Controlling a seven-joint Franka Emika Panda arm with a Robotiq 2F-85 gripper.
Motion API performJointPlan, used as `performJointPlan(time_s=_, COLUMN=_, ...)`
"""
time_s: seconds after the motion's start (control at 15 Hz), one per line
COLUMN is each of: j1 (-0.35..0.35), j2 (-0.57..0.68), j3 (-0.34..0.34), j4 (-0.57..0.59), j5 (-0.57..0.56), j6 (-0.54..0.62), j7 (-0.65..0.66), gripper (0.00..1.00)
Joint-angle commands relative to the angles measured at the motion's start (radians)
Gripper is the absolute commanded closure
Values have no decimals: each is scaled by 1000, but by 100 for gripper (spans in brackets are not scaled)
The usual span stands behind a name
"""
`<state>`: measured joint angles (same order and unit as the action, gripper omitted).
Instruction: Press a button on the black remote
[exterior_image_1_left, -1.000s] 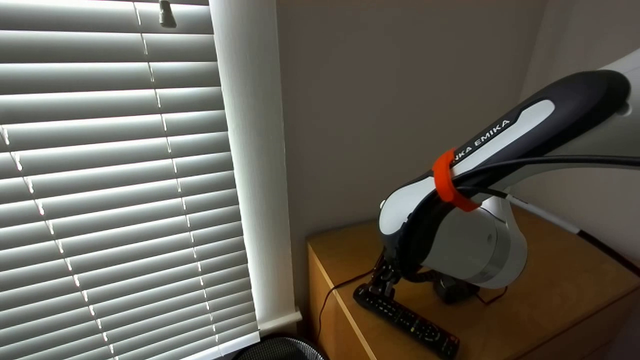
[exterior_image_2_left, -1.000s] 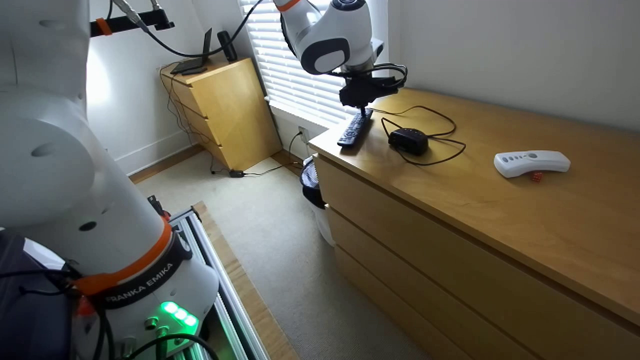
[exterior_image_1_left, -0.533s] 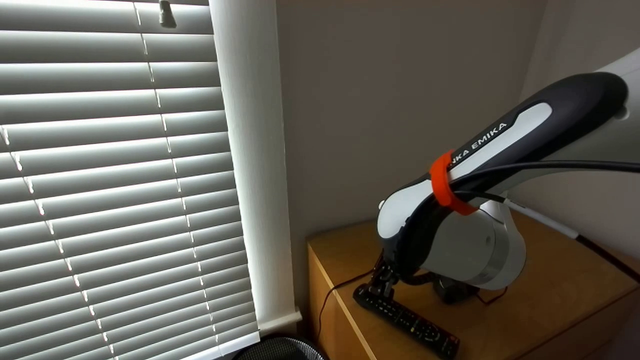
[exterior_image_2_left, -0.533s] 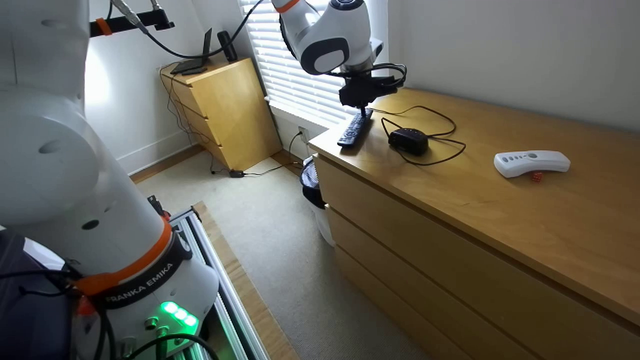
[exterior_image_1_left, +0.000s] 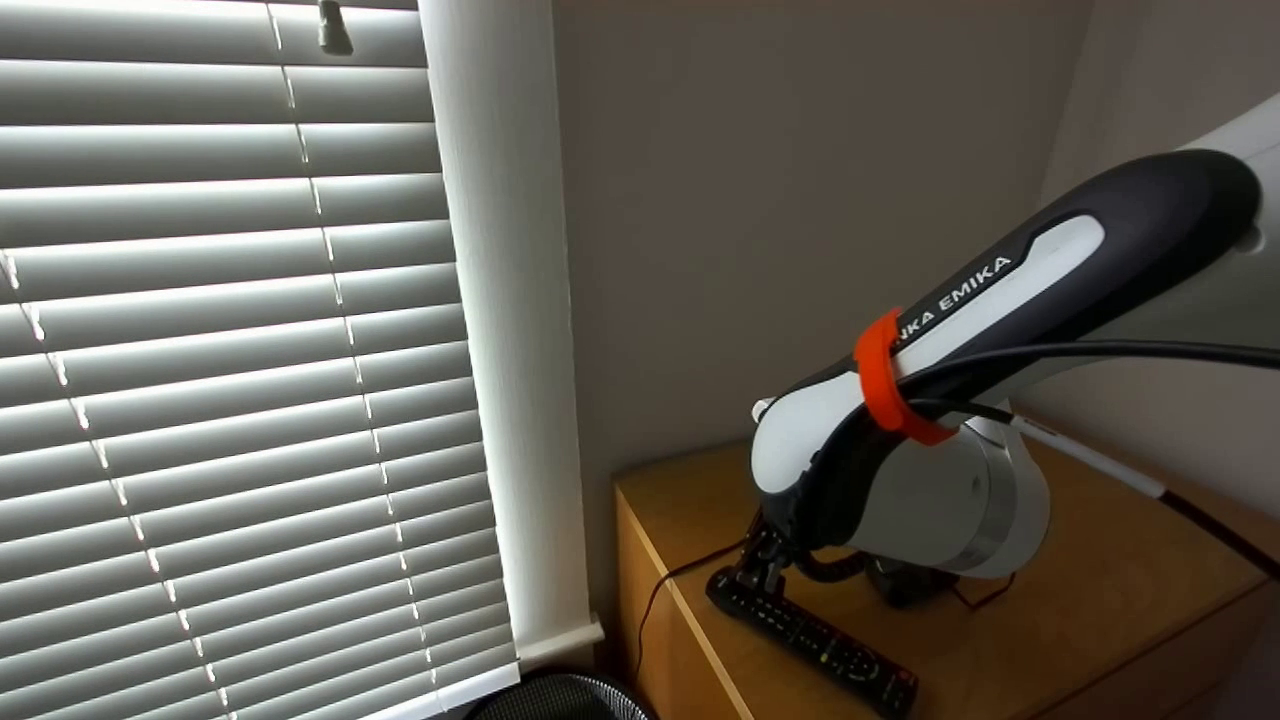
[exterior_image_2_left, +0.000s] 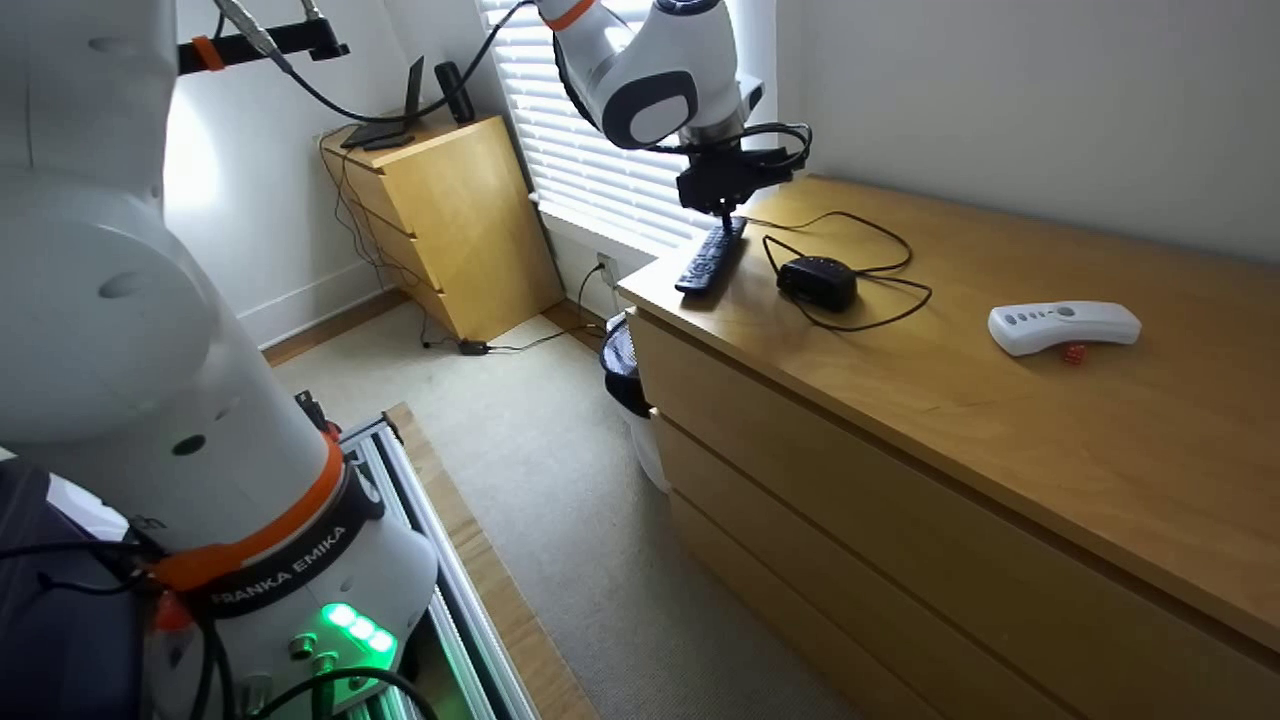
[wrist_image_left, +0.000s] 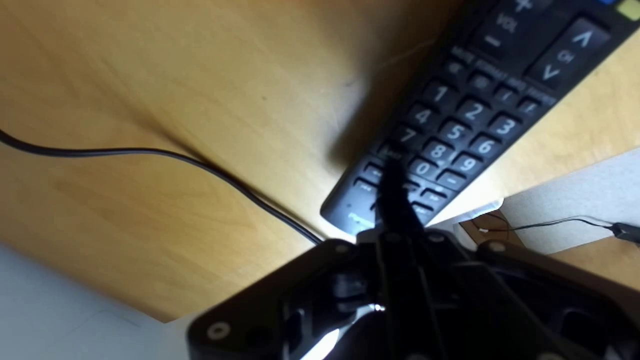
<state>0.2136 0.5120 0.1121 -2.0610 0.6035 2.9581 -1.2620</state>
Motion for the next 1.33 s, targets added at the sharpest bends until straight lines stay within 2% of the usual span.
performJointPlan(time_s=0.0, j1=-63, j2=-31, j3=45, j4=-19, j5=-208, j6=-34, j7=198, gripper=100)
performJointPlan(time_s=0.2, j1=-133, j2=-76, j3=109, j4=-24, j5=-307, j6=-58, j7=299, gripper=100)
performJointPlan(time_s=0.33, j1=-146, j2=-113, j3=105, j4=-32, j5=-365, j6=-105, j7=375, gripper=100)
performJointPlan(time_s=0.4, j1=-161, j2=-136, j3=112, j4=-33, j5=-378, j6=-162, j7=404, gripper=100)
performJointPlan(time_s=0.47, j1=-153, j2=-168, j3=88, j4=-38, j5=-410, j6=-226, j7=454, gripper=100)
performJointPlan(time_s=0.53, j1=-182, j2=-204, j3=110, j4=-34, j5=-404, j6=-319, j7=451, gripper=74)
performJointPlan(time_s=0.6, j1=-156, j2=-242, j3=61, j4=-37, j5=-464, j6=-391, j7=516, gripper=72)
performJointPlan(time_s=0.67, j1=-167, j2=-281, j3=59, j4=-32, j5=-477, j6=-460, j7=526, gripper=67)
performJointPlan(time_s=0.93, j1=-183, j2=-406, j3=14, j4=-13, j5=-516, j6=-700, j7=600, gripper=36)
performJointPlan(time_s=1.2, j1=-197, j2=-498, j3=-41, j4=-18, j5=-546, j6=-831, j7=685, gripper=5)
performJointPlan(time_s=1.27, j1=-201, j2=-515, j3=-52, j4=-23, j5=-540, j6=-850, j7=696, gripper=1)
